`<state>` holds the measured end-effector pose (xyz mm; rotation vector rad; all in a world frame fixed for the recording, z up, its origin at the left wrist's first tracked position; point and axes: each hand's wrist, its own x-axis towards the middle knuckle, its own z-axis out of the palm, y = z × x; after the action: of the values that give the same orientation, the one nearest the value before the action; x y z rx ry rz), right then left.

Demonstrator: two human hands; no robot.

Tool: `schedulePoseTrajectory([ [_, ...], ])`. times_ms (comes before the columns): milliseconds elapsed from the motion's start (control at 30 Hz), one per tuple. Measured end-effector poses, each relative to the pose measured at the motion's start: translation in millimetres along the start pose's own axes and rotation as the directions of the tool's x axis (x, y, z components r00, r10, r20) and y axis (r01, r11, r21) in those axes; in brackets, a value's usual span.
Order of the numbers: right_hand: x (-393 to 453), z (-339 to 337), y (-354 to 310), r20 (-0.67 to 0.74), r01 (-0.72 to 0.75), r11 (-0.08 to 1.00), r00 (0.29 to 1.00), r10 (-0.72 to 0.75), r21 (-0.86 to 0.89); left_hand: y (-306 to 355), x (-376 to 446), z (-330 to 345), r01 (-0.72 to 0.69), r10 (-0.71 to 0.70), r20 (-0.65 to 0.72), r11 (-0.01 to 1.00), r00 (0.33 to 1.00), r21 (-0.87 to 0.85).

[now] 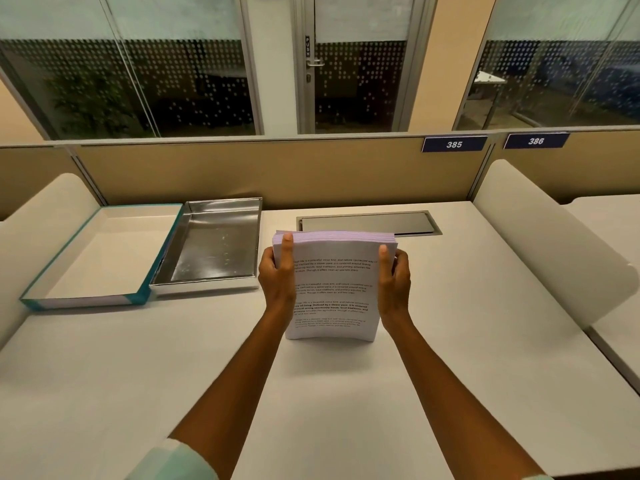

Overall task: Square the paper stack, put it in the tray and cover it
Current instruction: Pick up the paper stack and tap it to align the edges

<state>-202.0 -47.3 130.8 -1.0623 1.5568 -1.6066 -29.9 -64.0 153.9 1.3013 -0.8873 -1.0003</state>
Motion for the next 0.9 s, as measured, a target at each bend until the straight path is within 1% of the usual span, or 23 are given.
schedulePoseTrajectory([
  [133,13.9,11.3,-25.1,-0.107,-0.095,0.995,0.989,0.099,0.038,11.2,6.9,11.1,0.065,-0.064,-0.124,0.998,0.990,-0.002],
  [200,18.2,16.1,-29.7,-0.131,-0.150,0.989,0.980,0.151,0.014,12.8,8.3,14.7,0.091,-0.089,-0.158,0.996,0.983,0.002],
  [267,19.1,19.8,-28.1,-0.155,-0.167,0.986,0.974,0.162,-0.018,11.4,9.0,16.1,0.106,-0.100,-0.181,0.994,0.978,0.020],
  [700,27.2,24.8,-25.8,-0.228,-0.234,0.970,0.950,0.215,-0.060,14.4,18.5,21.5,0.161,-0.153,-0.252,0.987,0.955,0.009],
  [900,28.8,25.6,-25.2,-0.235,-0.206,0.975,0.955,0.182,-0.081,13.3,19.4,23.2,0.163,-0.152,-0.240,0.986,0.959,0.027],
])
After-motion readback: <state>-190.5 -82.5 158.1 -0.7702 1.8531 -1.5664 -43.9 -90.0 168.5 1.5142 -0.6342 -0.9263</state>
